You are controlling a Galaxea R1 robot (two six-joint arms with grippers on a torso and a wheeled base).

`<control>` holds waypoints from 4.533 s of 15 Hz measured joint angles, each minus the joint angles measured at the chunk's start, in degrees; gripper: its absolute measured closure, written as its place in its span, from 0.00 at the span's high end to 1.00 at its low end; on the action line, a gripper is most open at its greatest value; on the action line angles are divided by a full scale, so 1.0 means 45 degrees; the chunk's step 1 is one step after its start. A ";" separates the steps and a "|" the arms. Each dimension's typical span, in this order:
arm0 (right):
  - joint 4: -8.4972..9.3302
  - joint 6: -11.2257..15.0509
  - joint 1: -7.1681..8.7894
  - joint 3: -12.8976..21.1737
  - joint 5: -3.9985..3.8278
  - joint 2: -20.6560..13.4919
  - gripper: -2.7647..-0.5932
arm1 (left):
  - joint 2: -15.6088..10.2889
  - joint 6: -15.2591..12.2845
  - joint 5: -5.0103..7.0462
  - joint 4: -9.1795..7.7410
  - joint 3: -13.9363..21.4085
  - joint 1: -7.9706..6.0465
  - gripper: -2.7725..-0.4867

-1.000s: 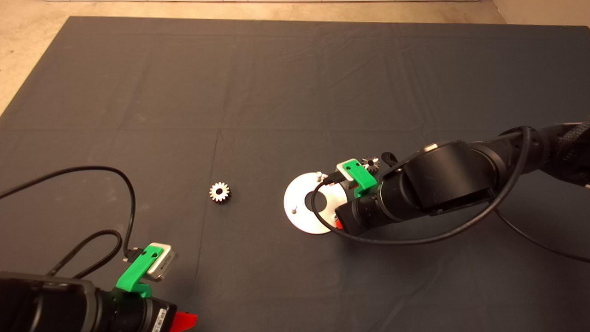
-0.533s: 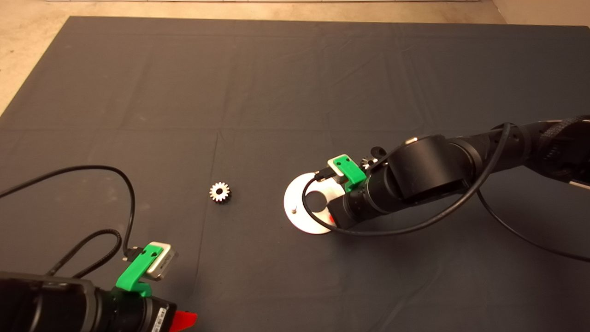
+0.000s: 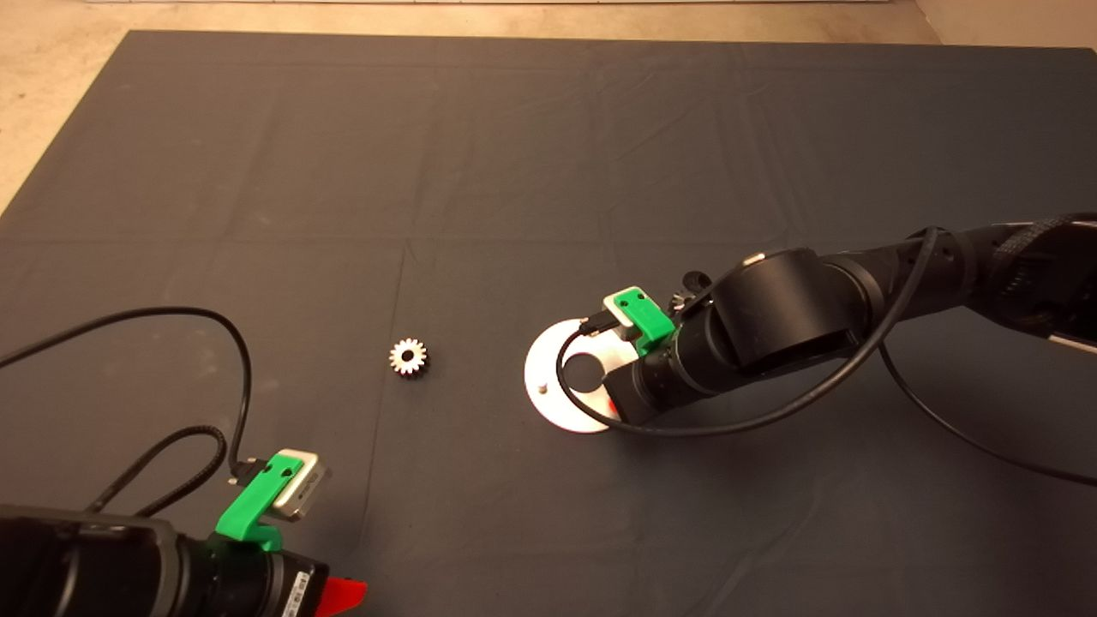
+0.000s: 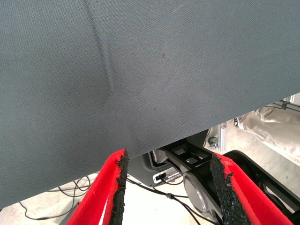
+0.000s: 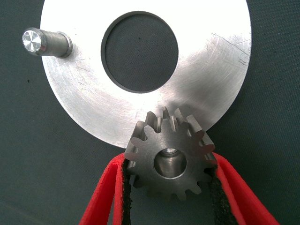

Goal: Install three planetary gears onto the carrier pins

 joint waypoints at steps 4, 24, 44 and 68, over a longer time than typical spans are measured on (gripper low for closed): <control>0.0000 -0.0005 0.0000 -0.0005 0.0006 -0.0005 0.14 | -0.0003 -0.0005 -0.0003 0.0016 0.0000 0.0000 0.30; 0.0000 -0.0103 0.0000 -0.0003 0.0049 -0.0035 0.18 | -0.0030 -0.0005 -0.0126 0.0019 0.0000 0.0000 0.30; -0.0005 -0.0439 0.0019 0.0014 0.0103 -0.0020 0.32 | -0.0027 -0.0046 -0.0133 0.0024 0.0000 -0.0141 0.30; -0.0008 -0.1695 0.1059 -0.1915 0.0110 -0.2693 0.60 | 0.0003 -0.0049 -0.0133 0.0024 0.0000 -0.0141 0.30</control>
